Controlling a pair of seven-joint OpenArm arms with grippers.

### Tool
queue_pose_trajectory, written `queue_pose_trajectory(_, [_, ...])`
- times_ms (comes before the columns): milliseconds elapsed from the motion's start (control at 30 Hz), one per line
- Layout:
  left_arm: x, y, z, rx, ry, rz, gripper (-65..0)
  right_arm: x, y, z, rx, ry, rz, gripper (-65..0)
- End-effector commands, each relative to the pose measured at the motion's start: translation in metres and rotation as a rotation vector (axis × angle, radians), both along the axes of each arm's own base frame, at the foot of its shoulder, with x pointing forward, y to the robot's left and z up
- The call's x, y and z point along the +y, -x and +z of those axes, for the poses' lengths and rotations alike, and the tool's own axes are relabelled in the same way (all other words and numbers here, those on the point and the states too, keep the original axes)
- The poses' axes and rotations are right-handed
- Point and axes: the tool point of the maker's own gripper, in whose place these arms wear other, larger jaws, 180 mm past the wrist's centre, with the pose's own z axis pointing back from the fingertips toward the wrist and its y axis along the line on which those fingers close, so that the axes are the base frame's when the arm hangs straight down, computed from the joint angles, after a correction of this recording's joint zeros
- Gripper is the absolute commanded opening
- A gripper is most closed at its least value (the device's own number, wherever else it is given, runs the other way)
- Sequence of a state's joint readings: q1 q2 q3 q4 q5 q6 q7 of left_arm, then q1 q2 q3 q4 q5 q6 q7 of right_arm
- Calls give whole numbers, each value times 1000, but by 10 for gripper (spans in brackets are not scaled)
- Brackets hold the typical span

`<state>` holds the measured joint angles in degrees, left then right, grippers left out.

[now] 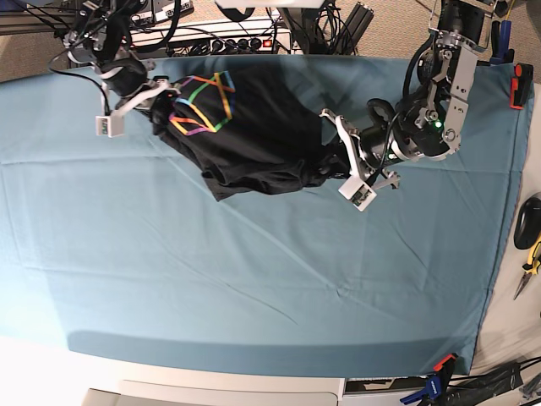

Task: Fold the T-shirt properly
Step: 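Lower the bundle and release it with both grippers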

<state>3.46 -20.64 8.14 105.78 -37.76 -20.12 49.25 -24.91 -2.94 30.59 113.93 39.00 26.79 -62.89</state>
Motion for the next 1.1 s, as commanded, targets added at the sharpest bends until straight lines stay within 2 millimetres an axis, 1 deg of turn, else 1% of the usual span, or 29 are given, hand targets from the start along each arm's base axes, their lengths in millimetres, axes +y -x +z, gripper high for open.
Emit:
queue_pose_trajectory(0, [7,-14,13,-55,3,30,-650,-9,-1,5,-11,32,-19,-650])
queue_pose_trajectory(133, [7,-14,13,-56,3,31,-650,1,-2,4,-12,13,-3,-650])
queue_pose_trajectory(233, [5,-15,14,-58,8,31,-650,18,-4,1,-11,-20,30,-650])
queue_pose_trajectory(300, [5,-19,15,-64,7,35,-650,33,-4,-1,-4,-41,57,-650])
queue_pose_trajectory(467, [12,-44,2,-23,8,72,-650,65,4,-9,26,-86,123,-650])
queue_pose_trajectory(567, [17,-59,-6,19,31,91,-650,75,8,-12,39,-85,153,-650])
queue_pose_trajectory(700, [20,-75,-11,47,34,93,-650,81,7,-12,42,-100,154,-650])
queue_pose_trajectory(833, [13,-83,-13,54,23,73,-650,88,8,-11,41,-129,139,-650])
queue_pose_trajectory(967, [-4,-77,-19,53,-24,4,-650,85,6,-12,37,-114,127,-650])
queue_pose_trajectory(1067, [-17,-64,-29,71,-45,-50,-650,73,4,-15,38,-74,79,-650])
